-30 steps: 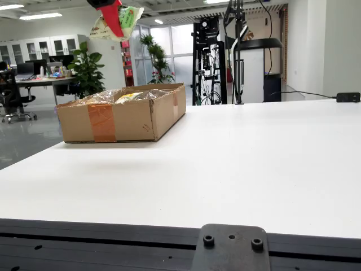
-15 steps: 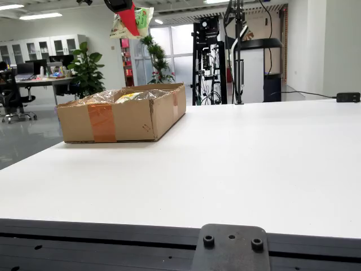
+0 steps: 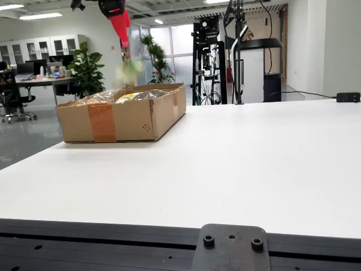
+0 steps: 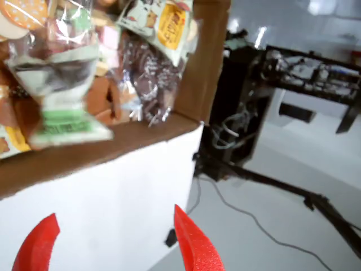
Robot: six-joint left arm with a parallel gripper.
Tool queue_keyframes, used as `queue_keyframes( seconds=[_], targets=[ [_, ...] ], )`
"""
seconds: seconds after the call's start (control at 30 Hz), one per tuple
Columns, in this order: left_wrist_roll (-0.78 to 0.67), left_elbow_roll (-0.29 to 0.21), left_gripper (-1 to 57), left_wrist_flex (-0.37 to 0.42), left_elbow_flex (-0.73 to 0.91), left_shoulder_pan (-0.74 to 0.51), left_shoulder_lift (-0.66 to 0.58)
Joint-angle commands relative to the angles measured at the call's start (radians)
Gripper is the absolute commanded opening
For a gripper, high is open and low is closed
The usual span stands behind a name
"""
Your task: Grasp a snack and put it in the bin.
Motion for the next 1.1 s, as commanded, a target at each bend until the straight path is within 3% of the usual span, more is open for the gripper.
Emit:
queue_keyframes(
  seconds=[0.03,0.13,0.27,0.53,0.87,1.1],
  targets=[
    [-0.002,0.001,38.5,0.016,-0.002,0.004,0.0],
    [0.001,0.001,38.5,0.04,-0.005,0.002,0.002],
    [0.026,-0.001,34.4,0.085,-0.005,-0.019,0.006],
    [0.077,-0.001,20.6,0.186,0.044,-0.108,-0.009],
    [0.076,0.003,5.2,0.215,0.26,-0.235,-0.188],
    [0.059,-0.003,1.0,0.228,0.438,-0.314,-0.356]
  ],
)
